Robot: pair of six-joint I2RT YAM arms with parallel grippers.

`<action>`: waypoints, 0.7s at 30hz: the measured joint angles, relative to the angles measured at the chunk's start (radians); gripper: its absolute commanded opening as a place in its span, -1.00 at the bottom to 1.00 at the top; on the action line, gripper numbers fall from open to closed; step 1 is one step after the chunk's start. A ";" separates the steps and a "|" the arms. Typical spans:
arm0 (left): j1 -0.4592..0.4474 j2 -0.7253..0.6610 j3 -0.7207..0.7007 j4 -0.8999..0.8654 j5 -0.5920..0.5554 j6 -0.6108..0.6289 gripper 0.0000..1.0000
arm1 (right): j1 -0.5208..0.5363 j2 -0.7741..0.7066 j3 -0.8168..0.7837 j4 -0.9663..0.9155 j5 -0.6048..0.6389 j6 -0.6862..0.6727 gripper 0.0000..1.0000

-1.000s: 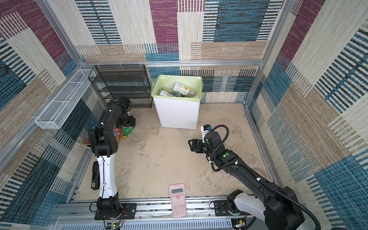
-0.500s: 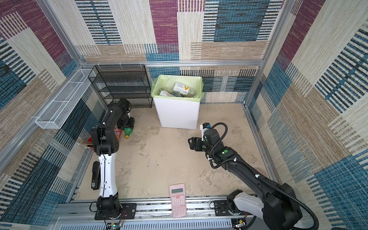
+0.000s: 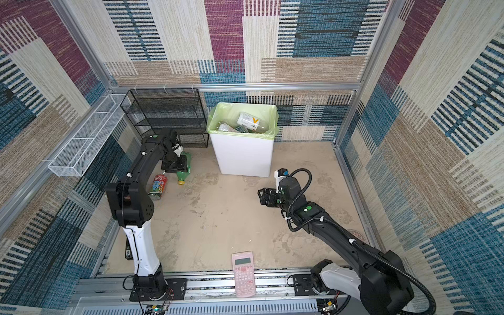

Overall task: Throw the plastic bottles in the bin
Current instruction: Pick up the plastic bottle from the top-left of the table, then throw the plastic bottle into the trash bin.

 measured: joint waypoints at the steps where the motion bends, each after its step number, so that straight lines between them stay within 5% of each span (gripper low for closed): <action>1: -0.005 -0.057 -0.051 0.018 0.016 -0.011 -0.03 | 0.000 0.000 -0.009 0.013 0.000 0.006 0.63; 6: -0.050 -0.364 -0.301 0.144 0.084 -0.106 -0.02 | 0.000 0.012 -0.043 0.068 -0.002 0.028 0.63; 11: -0.102 -0.581 -0.339 0.312 0.138 -0.160 0.02 | -0.003 0.015 -0.057 0.102 -0.012 0.029 0.63; 16: -0.166 -0.521 -0.114 0.499 0.205 -0.212 0.07 | -0.003 0.003 -0.068 0.116 -0.019 0.029 0.62; 19: -0.208 -0.340 0.160 0.584 0.263 -0.257 0.21 | -0.003 -0.021 -0.079 0.117 -0.019 0.029 0.62; 21: -0.235 -0.150 0.445 0.596 0.298 -0.293 0.50 | -0.003 -0.040 -0.087 0.116 -0.019 0.032 0.62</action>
